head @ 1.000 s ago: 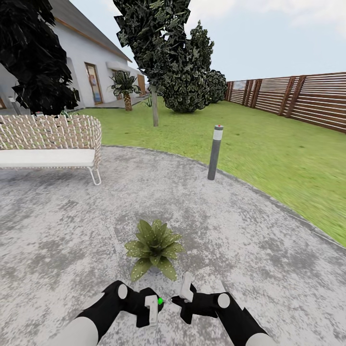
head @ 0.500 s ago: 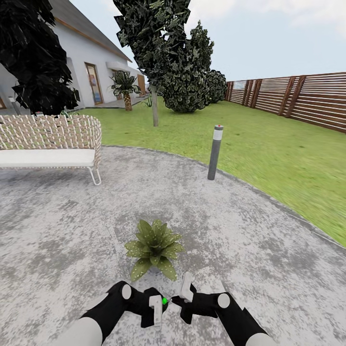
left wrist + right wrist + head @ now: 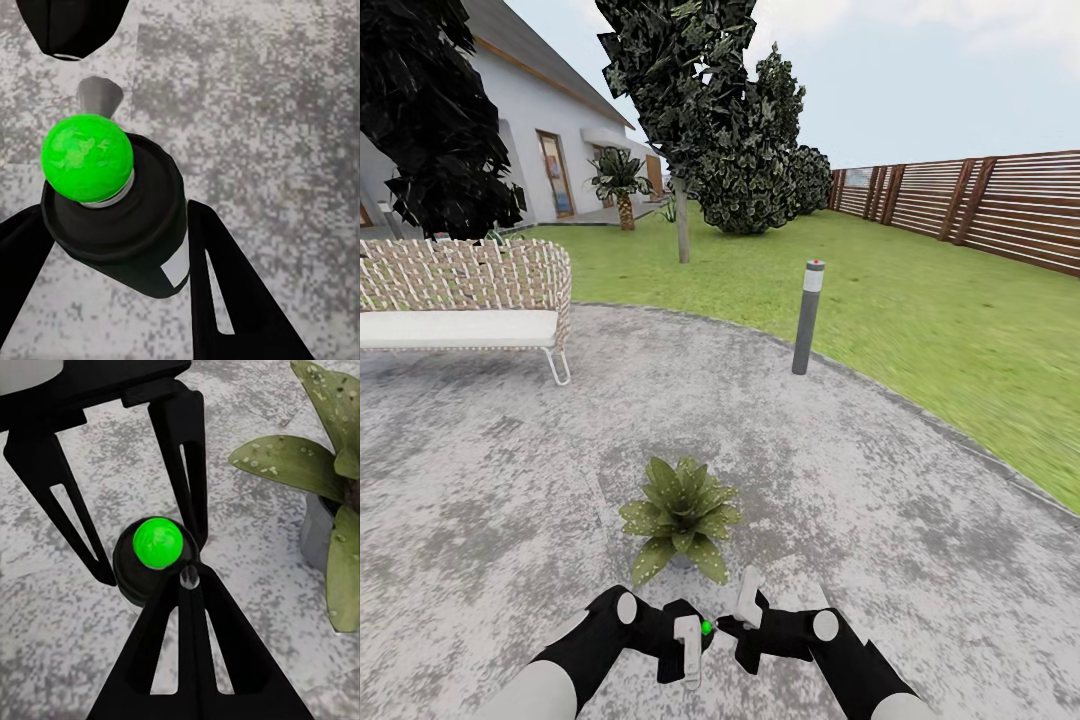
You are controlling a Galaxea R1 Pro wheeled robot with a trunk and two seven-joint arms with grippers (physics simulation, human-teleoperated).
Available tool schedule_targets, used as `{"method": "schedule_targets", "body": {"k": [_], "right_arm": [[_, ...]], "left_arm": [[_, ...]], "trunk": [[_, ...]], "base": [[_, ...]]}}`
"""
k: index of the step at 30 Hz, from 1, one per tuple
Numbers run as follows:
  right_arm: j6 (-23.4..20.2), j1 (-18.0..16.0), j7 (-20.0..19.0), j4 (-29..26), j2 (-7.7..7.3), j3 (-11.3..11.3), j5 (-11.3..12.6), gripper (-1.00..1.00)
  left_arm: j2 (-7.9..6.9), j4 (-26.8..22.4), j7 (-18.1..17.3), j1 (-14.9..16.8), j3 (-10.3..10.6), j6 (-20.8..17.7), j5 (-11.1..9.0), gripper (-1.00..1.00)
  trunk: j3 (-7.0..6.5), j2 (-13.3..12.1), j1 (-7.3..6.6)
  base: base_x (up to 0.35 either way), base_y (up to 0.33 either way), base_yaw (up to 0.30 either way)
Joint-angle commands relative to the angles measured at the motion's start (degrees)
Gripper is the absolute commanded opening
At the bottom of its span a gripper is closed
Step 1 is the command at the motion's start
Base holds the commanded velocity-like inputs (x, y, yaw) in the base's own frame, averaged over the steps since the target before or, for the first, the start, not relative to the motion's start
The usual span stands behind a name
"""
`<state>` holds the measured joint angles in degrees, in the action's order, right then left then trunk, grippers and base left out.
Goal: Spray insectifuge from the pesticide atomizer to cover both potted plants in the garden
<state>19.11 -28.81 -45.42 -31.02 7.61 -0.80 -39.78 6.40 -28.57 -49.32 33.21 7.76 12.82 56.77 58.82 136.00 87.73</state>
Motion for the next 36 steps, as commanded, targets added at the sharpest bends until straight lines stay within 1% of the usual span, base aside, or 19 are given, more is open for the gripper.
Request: {"method": "schedule_targets", "body": {"k": [1, 5, 9, 13, 16, 19, 21, 23, 24, 25, 26, 27, 30, 33, 34, 36], "right_arm": [[0.26, -0.02, -0.02, -0.07, 0.01, 0.08, -0.47, -1.0], [0.27, -0.02, -0.02, -0.09, 0.02, 0.09, -0.47, -1.0], [0.24, -0.02, -0.02, -0.09, 0.03, 0.08, -0.47, -1.0], [0.24, -0.02, -0.02, -0.1, 0.02, 0.07, -0.47, -1.0], [0.25, -0.02, -0.02, -0.05, 0.01, 0.07, -0.47, -1.0], [0.23, -0.02, -0.02, -0.01, 0.03, 0.09, -0.54, -1.0], [0.23, -0.02, -0.02, -0.06, 0.01, 0.09, -0.55, -1.0], [0.23, -0.02, -0.02, -0.09, 0.0, 0.09, -0.56, -1.0], [0.23, -0.02, 0.03, -0.09, -0.03, 0.09, -0.56, -1.0], [0.28, -0.02, 0.06, -0.08, -0.04, 0.09, -0.6, -1.0], [0.3, -0.02, 0.06, -0.08, -0.05, 0.09, -0.62, -1.0], [0.3, -0.02, 0.07, -0.08, -0.05, 0.09, -0.63, -1.0], [0.31, -0.02, 0.07, -0.02, -0.05, 0.09, -0.65, -1.0], [0.31, -0.02, 0.11, 0.03, -0.19, 0.15, -0.7, -1.0], [0.31, -0.02, 0.14, 0.1, -0.25, 0.17, -0.68, 1.0], [0.32, -0.02, 0.3, 0.18, -0.34, 0.26, -0.69, 1.0]], "left_arm": [[0.01, -0.11, -0.06, 0.01, -0.02, 0.35, 0.46, -1.0], [0.2, -0.12, 0.16, 0.01, -0.02, 0.34, 0.45, -1.0], [0.5, -0.08, 1.78, 0.01, -0.02, 0.36, 0.45, -1.0], [0.54, -0.08, 2.01, 0.01, -0.02, 0.39, 0.45, -1.0], [0.41, -0.08, 1.95, 0.01, -0.02, 0.37, 0.38, -1.0], [-0.21, 0.09, 1.95, -0.05, 0.14, 0.43, 0.38, -1.0], [-1.41, 1.34, 2.0, -0.07, 0.12, 0.5, 0.52, -1.0], [-3.03, 2.39, 2.02, -0.1, 0.14, 0.53, 0.59, -1.0], [-4.26, 2.76, 2.03, -0.13, 0.15, 0.65, 0.61, -1.0], [-6.24, 3.03, 2.03, -0.17, 0.15, 0.85, 0.56, -1.0], [-7.29, 3.1, 2.03, -0.21, 0.15, 0.91, 0.55, -1.0], [-7.99, 3.14, 2.03, -0.26, 0.15, 0.97, 0.54, -1.0], [-11.33, 3.29, 2.06, -0.53, 0.15, 1.07, 0.39, -1.0], [-14.57, 4.23, 2.11, -1.73, 0.08, 1.14, 0.37, -1.0], [-15.42, 4.69, 2.12, -1.87, 0.07, 1.15, 0.36, -1.0], [-16.64, 6.1, 2.51, -2.16, 0.02, 1.15, 0.3, -1.0]], "trunk": [[0.05, 0.02, -0.01], [0.05, 0.02, -0.01], [0.05, 0.02, -0.01], [0.05, 0.02, -0.01], [0.05, 0.02, -0.01], [0.05, 0.02, -0.01], [0.05, 0.02, -0.01], [0.05, 0.02, -0.01], [0.05, 0.02, -0.01], [0.05, 0.02, -0.01], [0.05, 0.02, -0.01], [0.05, 0.02, -0.01], [0.05, 0.02, -0.01], [0.05, 0.02, -0.01], [0.05, 0.02, -0.01], [0.05, 0.02, -0.01]], "base": [[0.0, 0.0, 0.0], [0.0, 0.0, 0.0], [0.0, 0.0, 0.0], [0.0, 0.0, 0.0], [0.0, 0.0, 0.0], [0.0, 0.0, 0.0], [0.0, 0.0, 0.0], [0.0, 0.0, 0.0], [0.0, 0.0, 0.0], [0.0, 0.0, 0.0], [0.0, 0.0, 0.0], [0.0, 0.0, 0.0], [0.0, 0.0, 0.0], [0.0, 0.0, 0.0], [0.0, 0.0, 0.0], [0.0, 0.0, 0.0]]}}
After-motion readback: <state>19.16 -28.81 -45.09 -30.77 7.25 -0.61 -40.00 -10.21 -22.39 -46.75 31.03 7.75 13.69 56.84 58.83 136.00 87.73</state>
